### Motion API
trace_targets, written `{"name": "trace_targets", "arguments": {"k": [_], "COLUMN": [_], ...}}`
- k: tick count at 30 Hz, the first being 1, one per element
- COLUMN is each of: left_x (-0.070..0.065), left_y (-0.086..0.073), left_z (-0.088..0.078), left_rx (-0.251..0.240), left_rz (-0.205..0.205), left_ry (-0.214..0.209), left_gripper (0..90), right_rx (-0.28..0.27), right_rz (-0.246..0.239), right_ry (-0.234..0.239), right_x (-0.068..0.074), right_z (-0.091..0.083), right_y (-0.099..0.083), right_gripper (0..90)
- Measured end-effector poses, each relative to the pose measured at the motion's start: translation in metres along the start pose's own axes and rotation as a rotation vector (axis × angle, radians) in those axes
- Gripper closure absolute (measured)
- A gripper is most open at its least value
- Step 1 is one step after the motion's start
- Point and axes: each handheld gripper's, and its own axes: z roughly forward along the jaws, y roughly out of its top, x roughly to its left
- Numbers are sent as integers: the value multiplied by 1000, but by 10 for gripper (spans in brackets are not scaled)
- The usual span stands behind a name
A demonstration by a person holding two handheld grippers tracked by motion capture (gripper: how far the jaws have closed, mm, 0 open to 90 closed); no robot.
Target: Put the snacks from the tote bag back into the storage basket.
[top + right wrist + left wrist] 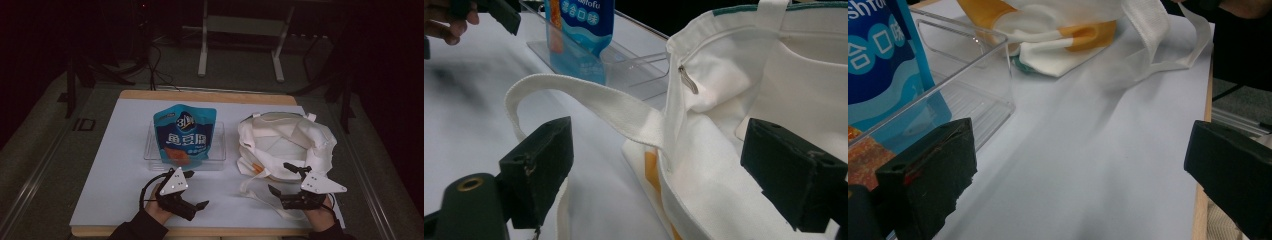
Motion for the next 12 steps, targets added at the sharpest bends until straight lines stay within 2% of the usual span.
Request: {"name": "trace_targets", "arguments": {"k": [3, 12], "left_x": [1, 3], "left_y": [-1, -2], "left_z": [0, -3], "left_rx": [-7, -17], "left_rz": [-14, -24], "left_ry": [-11, 16], "left_gripper": [8, 7], "right_rx": [2, -3], "right_rz": [0, 12], "right_ry": [-2, -14], "right_x": [0, -2], "right_z": [1, 1], "right_y": [0, 0], "right_gripper": [136, 136]}}
